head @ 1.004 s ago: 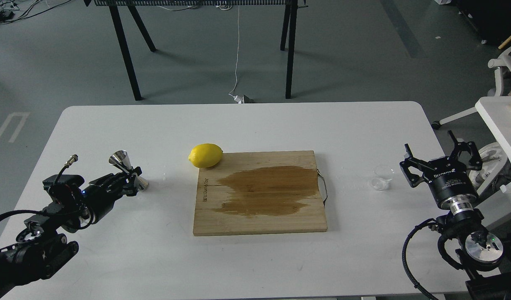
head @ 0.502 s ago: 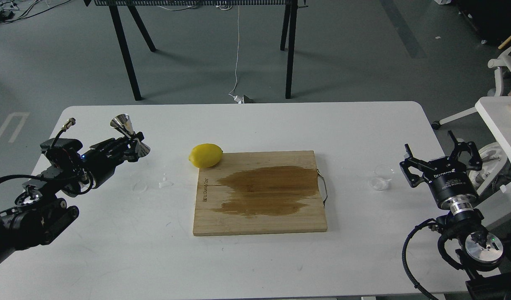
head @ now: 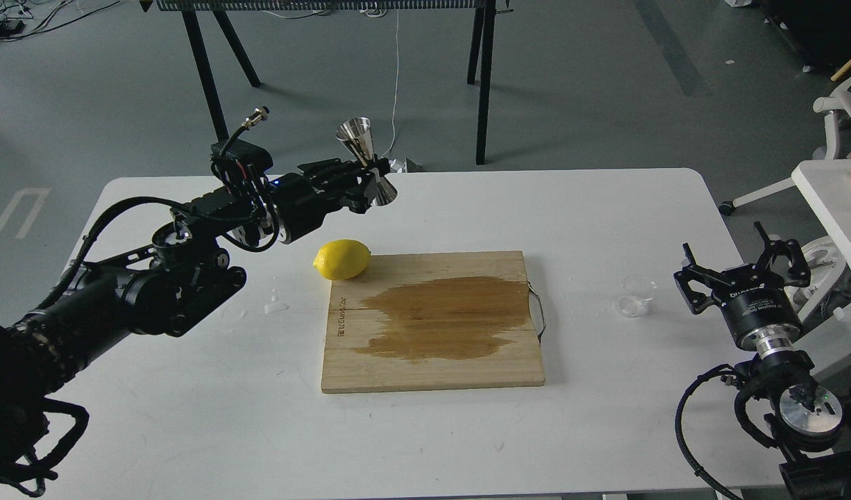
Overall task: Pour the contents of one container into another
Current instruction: 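Lift the jigger with the left gripper and carry it over the board, then lower the jigger onto the wooden board and open the left gripper, then withdraw the left gripper away from the jigger, then grasp the small clear glass cup with the right gripper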
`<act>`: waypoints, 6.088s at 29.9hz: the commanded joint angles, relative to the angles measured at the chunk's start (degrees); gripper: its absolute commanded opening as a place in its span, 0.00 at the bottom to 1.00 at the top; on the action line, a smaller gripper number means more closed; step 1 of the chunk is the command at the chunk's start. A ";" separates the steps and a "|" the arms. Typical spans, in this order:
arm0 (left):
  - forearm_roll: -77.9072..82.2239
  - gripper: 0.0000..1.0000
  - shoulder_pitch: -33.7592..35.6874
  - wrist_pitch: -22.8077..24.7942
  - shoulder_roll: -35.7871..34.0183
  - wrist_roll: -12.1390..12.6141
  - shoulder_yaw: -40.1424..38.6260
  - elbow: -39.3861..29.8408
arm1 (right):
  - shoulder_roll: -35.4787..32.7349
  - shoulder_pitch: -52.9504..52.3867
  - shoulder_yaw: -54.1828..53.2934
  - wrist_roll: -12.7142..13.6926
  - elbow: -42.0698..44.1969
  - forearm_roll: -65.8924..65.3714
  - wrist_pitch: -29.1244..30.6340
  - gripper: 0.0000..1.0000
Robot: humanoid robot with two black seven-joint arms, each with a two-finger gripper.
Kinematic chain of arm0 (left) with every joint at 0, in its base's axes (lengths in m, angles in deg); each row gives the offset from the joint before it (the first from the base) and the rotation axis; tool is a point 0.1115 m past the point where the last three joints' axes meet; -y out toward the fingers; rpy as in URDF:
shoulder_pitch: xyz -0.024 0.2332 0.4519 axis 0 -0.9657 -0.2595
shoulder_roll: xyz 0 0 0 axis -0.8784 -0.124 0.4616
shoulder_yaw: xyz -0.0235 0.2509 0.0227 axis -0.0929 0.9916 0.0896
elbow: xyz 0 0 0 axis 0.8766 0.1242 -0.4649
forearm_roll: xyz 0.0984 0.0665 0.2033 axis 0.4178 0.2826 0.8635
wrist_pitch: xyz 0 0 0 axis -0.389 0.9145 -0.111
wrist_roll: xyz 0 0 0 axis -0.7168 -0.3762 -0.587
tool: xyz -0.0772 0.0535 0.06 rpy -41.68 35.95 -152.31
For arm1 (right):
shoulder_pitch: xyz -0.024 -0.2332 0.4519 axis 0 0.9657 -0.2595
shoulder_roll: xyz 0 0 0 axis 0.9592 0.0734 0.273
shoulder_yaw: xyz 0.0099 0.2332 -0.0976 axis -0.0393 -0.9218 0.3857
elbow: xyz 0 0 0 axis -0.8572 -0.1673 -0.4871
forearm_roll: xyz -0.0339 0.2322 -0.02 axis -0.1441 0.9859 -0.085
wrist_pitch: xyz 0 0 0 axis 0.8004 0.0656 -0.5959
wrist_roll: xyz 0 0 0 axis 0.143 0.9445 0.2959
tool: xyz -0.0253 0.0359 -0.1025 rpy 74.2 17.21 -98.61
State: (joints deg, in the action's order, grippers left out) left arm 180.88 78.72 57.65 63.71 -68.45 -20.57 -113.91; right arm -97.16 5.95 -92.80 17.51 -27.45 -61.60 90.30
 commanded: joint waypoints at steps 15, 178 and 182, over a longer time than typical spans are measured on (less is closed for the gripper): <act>12.02 0.12 -9.73 -2.23 13.49 0.02 3.14 0.83 | -0.05 -0.07 0.01 0.01 0.61 -0.09 0.00 0.99; -81.94 0.89 -16.32 36.23 -17.27 0.02 -14.44 -10.15 | 3.64 2.75 4.85 16.18 0.69 16.17 -13.59 0.99; -81.94 0.89 -16.32 36.23 -17.27 0.02 -14.44 -10.15 | 5.04 0.73 5.28 16.18 3.68 16.00 -13.59 0.99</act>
State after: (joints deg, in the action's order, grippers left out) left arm 98.95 62.40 93.89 46.45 -68.44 -35.02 -124.08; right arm -93.00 8.14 -87.94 33.70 -25.81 -45.55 76.68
